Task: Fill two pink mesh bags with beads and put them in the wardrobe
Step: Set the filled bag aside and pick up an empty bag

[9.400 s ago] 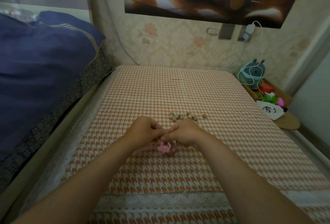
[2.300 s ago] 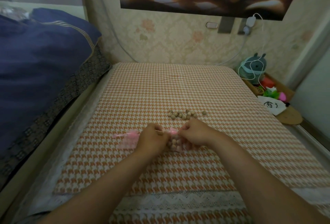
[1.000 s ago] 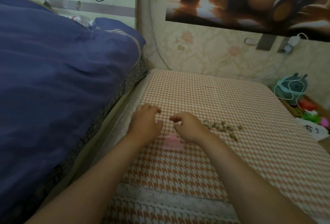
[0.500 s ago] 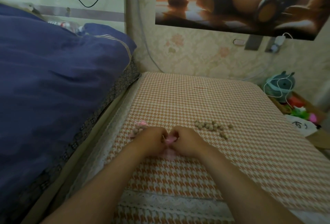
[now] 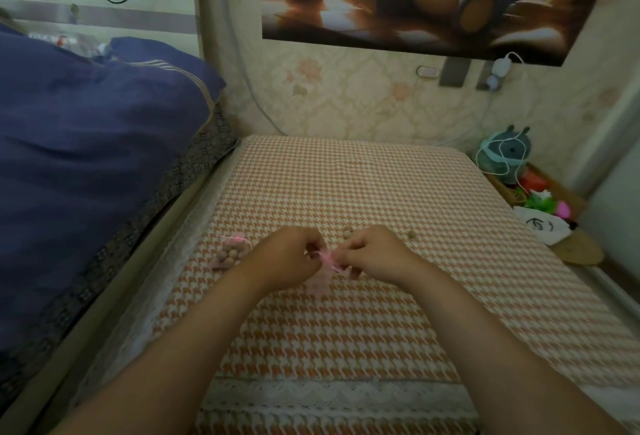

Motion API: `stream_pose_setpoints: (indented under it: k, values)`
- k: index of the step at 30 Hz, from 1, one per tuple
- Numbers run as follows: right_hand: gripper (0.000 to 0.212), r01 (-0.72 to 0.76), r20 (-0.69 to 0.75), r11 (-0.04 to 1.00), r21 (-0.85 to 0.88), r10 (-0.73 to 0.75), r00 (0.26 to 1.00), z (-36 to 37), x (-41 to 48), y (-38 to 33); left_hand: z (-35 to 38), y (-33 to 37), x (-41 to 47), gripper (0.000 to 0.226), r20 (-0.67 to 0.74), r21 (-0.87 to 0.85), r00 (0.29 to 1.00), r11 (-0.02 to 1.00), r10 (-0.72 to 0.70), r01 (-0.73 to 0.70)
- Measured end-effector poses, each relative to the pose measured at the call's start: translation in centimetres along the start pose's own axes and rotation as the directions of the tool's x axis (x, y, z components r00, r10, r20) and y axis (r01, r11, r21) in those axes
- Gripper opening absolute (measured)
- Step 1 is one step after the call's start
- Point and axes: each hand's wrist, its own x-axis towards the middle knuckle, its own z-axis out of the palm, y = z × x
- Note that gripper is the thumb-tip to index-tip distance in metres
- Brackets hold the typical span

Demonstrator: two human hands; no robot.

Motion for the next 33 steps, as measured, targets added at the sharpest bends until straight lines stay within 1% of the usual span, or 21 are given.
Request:
stream_pose_setpoints:
  k: [2, 3, 4, 5, 6, 7, 9, 11, 16, 18, 19, 20, 22, 23, 25, 28, 30, 33]
  values:
    - [0.016, 0.007, -0.047, 1.0, -0.012, -0.008, 0.999, -0.2, 0.1, 0.3, 0.3, 0.3, 0.0, 0.027, -0.096, 0.066, 0.994, 0.997, 0.045, -0.039]
    - [0.016, 0.012, -0.069, 1.0, -0.029, -0.014, 0.997, -0.3, 0.1, 0.4, 0.3, 0.5, 0.0, 0.029, -0.157, 0.061, 0.986, 0.997, 0.053, -0.044]
    - [0.017, 0.022, -0.087, 0.998, -0.06, -0.027, 0.996, -0.4, 0.1, 0.4, 0.2, 0.8, 0.0, 0.026, -0.211, 0.021, 0.977, 0.999, 0.044, -0.04]
    - [0.018, 0.032, -0.096, 0.995, -0.099, -0.041, 0.995, -0.5, 0.1, 0.4, 0.2, 1.3, -0.1, 0.019, -0.247, -0.038, 0.969, 0.999, 0.014, -0.024]
    - [0.021, 0.041, -0.095, 0.99, -0.132, -0.054, 0.994, -0.5, 0.1, 0.4, 0.3, 1.7, -0.2, 0.011, -0.258, -0.101, 0.966, 0.995, -0.028, 0.002]
    - [0.023, 0.047, -0.092, 0.987, -0.156, -0.062, 0.994, -0.5, 0.1, 0.4, 0.3, 2.2, -0.2, 0.009, -0.241, -0.157, 0.967, 0.987, -0.082, 0.045]
    - [0.023, 0.055, -0.089, 0.983, -0.177, -0.072, 0.993, -0.4, 0.3, 0.3, 0.6, 2.7, -0.4, 0.018, -0.153, -0.229, 0.976, 0.966, -0.156, 0.119]
    - [0.022, 0.07, -0.086, 0.981, -0.179, -0.086, 0.993, -0.4, 0.4, 0.4, 0.7, 2.8, -0.5, 0.018, -0.104, -0.24, 0.981, 0.961, -0.166, 0.138]
    - [0.01, 0.08, -0.07, 0.991, -0.11, -0.088, 0.994, -0.2, 0.6, 0.4, 0.6, 2.2, -0.4, 0.005, -0.029, -0.262, 0.979, 0.946, -0.203, 0.189]
    - [0.01, 0.087, -0.085, 0.992, -0.088, -0.094, 0.992, -0.2, 0.6, 0.5, 0.6, 2.4, -0.4, 0.002, -0.009, -0.275, 0.979, 0.942, -0.203, 0.193]
    - [0.013, 0.094, -0.09, 0.992, -0.08, -0.101, 0.991, -0.2, 0.6, 0.5, 0.5, 2.6, -0.4, 0.006, -0.006, -0.329, 0.977, 0.923, -0.215, 0.201]
    - [0.016, 0.106, -0.087, 0.991, -0.086, -0.113, 0.99, -0.3, 0.6, 0.5, 0.4, 2.7, -0.4, 0.009, 0.005, -0.421, 0.971, 0.88, -0.24, 0.22]
    - [0.02, 0.149, -0.064, 0.979, -0.143, -0.159, 0.985, -0.6, 0.5, 0.4, 0.2, 3.0, -0.3, 0.015, 0.045, -0.615, 0.949, 0.741, -0.311, 0.272]
    - [0.022, 0.171, -0.046, 0.97, -0.176, -0.181, 0.982, -0.7, 0.4, 0.2, 0.1, 3.1, -0.3, 0.017, 0.06, -0.667, 0.938, 0.686, -0.341, 0.291]
    - [0.023, 0.205, -0.014, 0.949, -0.24, -0.214, 0.977, -0.8, 0.3, 0.0, 0.1, 3.3, -0.2, 0.019, 0.065, -0.697, 0.926, 0.647, -0.371, 0.308]
    - [0.021, 0.214, 0.025, 0.921, -0.325, -0.218, 0.976, -0.7, 0.3, -0.2, 0.3, 3.5, -0.1, 0.016, 0.038, -0.675, 0.927, 0.674, -0.374, 0.3]
    - [0.025, 0.202, 0.039, 0.907, -0.368, -0.202, 0.979, -0.8, 0.3, -0.4, 0.4, 3.6, -0.1, 0.014, 0.026, -0.658, 0.929, 0.694, -0.369, 0.294]
    - [0.031, 0.205, 0.09, 0.878, -0.432, -0.184, 0.979, -0.9, 0.0, -0.9, 0.5, 3.5, -0.2, 0.014, 0.021, -0.662, 0.936, 0.697, -0.351, 0.276]
